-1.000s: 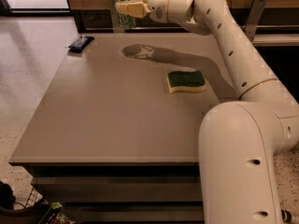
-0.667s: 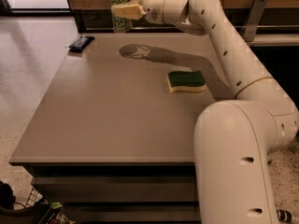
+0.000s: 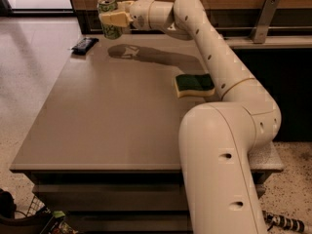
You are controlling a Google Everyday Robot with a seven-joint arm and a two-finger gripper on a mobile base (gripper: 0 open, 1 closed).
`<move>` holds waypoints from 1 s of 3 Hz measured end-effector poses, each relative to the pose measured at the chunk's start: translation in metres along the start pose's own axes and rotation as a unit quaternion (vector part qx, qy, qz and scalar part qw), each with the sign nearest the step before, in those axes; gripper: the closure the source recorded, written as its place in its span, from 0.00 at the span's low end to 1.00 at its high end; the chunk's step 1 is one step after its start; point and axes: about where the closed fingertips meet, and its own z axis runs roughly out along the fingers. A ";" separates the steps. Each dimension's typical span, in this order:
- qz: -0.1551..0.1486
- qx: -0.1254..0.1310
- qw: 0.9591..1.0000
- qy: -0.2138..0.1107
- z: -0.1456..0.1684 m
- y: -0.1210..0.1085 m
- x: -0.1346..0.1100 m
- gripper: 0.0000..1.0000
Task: Move green can near rxbar blueberry
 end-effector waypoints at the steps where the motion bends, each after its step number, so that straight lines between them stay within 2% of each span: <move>1: -0.011 0.012 0.997 0.069 0.012 0.003 0.025 1.00; 2: -0.007 0.022 0.995 0.100 0.015 0.002 0.046 1.00; 3: 0.006 0.026 0.995 0.095 0.022 -0.001 0.059 1.00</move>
Offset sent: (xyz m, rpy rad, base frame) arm 0.0088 0.0043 -0.0666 -0.2485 0.0895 -0.1011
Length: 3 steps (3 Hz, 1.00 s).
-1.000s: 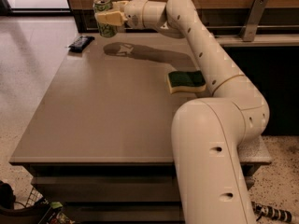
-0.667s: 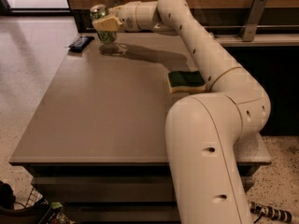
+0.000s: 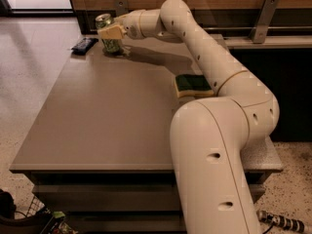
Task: Move green can near rxbar blueberry
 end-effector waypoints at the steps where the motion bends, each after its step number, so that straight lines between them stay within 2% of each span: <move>1: 0.005 0.001 1.000 -0.018 0.008 -0.002 -0.003 1.00; 2: 0.006 0.004 1.000 -0.030 0.012 -0.004 -0.008 1.00; 3: 0.014 0.002 1.000 -0.014 0.021 0.000 0.002 1.00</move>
Offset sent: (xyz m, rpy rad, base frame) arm 0.0149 0.0080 0.0147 0.0884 -0.0326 -0.0178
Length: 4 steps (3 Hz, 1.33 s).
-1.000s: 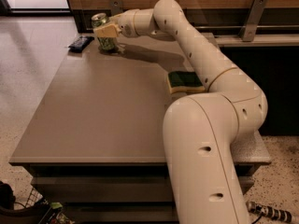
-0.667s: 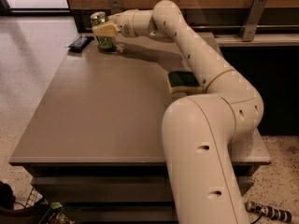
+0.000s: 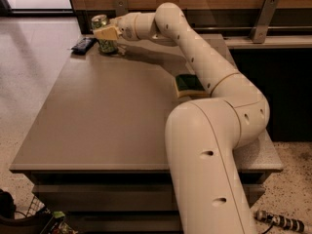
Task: Move green can near rxbar blueberry
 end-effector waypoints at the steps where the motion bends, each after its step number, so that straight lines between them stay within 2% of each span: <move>1: 0.000 0.000 1.000 0.000 0.000 0.000 0.000 1.00; 2: 0.001 -0.002 1.000 0.000 0.003 0.002 0.001 0.84; 4: 0.002 -0.007 1.000 0.001 0.009 0.006 0.002 0.36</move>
Offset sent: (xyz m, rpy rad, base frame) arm 0.0000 0.0000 0.0000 0.0000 0.0000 0.0000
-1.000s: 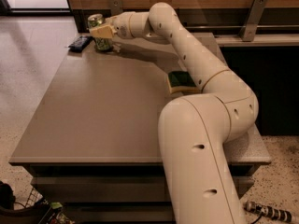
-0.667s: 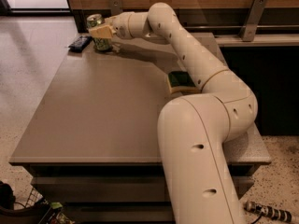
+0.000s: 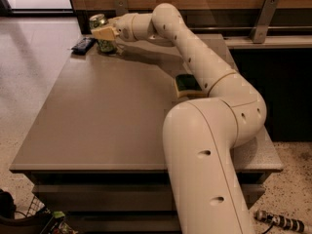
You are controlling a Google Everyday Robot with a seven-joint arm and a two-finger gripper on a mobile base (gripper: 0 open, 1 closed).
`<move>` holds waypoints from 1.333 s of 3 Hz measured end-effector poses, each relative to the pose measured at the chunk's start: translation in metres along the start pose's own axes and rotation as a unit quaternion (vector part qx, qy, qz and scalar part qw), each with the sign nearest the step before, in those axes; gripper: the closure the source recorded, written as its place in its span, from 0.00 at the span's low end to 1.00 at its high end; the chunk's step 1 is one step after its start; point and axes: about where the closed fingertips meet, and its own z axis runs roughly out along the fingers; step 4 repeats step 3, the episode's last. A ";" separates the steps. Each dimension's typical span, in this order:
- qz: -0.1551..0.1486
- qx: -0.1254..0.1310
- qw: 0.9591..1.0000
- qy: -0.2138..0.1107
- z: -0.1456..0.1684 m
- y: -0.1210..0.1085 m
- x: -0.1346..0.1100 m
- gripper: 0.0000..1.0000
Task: Move green can near rxbar blueberry
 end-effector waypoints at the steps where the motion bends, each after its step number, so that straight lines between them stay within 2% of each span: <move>1: 0.001 -0.002 1.000 0.000 0.003 0.002 0.001 0.14; 2: 0.001 -0.005 1.000 0.001 0.006 0.004 0.002 0.00; 4: 0.001 -0.005 1.000 0.001 0.006 0.004 0.002 0.00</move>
Offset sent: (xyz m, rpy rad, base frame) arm -0.0006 0.0031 -0.0013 0.0000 0.0019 0.0038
